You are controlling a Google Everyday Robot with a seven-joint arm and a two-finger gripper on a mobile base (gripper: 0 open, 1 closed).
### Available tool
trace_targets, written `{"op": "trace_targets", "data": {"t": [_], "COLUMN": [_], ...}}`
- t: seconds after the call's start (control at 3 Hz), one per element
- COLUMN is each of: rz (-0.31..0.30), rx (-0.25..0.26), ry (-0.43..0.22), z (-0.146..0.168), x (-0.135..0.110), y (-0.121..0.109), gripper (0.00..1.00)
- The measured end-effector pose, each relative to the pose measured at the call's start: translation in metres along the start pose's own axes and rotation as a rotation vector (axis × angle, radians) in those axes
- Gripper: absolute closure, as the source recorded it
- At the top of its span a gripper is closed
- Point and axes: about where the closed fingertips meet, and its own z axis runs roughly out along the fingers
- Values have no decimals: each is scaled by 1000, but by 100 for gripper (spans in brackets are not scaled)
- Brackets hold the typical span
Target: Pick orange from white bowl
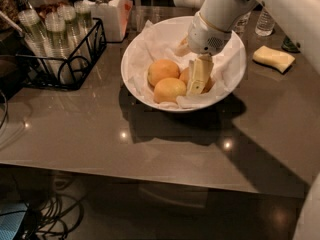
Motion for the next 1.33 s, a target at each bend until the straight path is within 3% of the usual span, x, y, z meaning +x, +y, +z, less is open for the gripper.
{"op": "trace_targets", "data": {"t": [0.67,1.0,1.33], "rz": [-40,-46,-41], "rx": [-36,-57,-75], "ry": [45,35,18], "z": [5,14,25], "x": [23,29,34], "y": [-7,-8,-7], "gripper": [10,10,29]}}
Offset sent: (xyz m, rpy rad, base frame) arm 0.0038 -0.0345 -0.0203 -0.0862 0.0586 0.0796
